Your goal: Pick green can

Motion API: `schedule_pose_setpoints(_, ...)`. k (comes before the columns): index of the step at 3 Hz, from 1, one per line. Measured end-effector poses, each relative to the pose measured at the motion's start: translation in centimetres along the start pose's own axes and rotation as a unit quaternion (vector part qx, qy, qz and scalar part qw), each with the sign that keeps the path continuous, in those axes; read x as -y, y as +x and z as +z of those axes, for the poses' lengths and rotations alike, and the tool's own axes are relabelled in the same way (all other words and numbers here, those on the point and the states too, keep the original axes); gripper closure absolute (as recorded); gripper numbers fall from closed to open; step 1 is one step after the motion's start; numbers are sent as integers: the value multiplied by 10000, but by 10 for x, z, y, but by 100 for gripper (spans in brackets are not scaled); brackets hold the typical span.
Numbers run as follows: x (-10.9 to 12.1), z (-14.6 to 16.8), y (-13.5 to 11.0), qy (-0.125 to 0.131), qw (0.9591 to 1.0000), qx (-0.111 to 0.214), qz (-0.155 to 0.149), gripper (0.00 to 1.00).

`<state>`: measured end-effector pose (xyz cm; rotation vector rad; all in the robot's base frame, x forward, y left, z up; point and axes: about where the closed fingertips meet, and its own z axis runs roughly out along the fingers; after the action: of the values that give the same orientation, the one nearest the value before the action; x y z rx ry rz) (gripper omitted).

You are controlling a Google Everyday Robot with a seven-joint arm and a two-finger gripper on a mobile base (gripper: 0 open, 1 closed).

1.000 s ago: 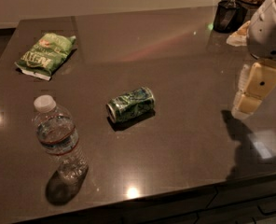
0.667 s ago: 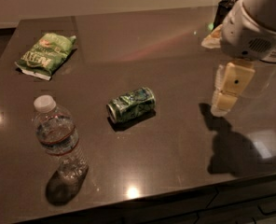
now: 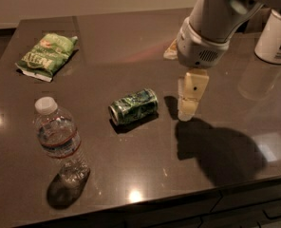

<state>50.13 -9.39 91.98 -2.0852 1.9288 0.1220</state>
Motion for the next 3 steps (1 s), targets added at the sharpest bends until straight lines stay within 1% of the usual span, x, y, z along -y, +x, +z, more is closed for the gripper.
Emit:
schedule_pose_setpoints(1,7,24,-24,-163,9993,28,-338,0)
schedule_pose_setpoints(2,11,44,-44,-327,9974,13,-646,0)
schedule_pose_setpoints(3,11,64,-57,-509,9948,-41,-878,0)
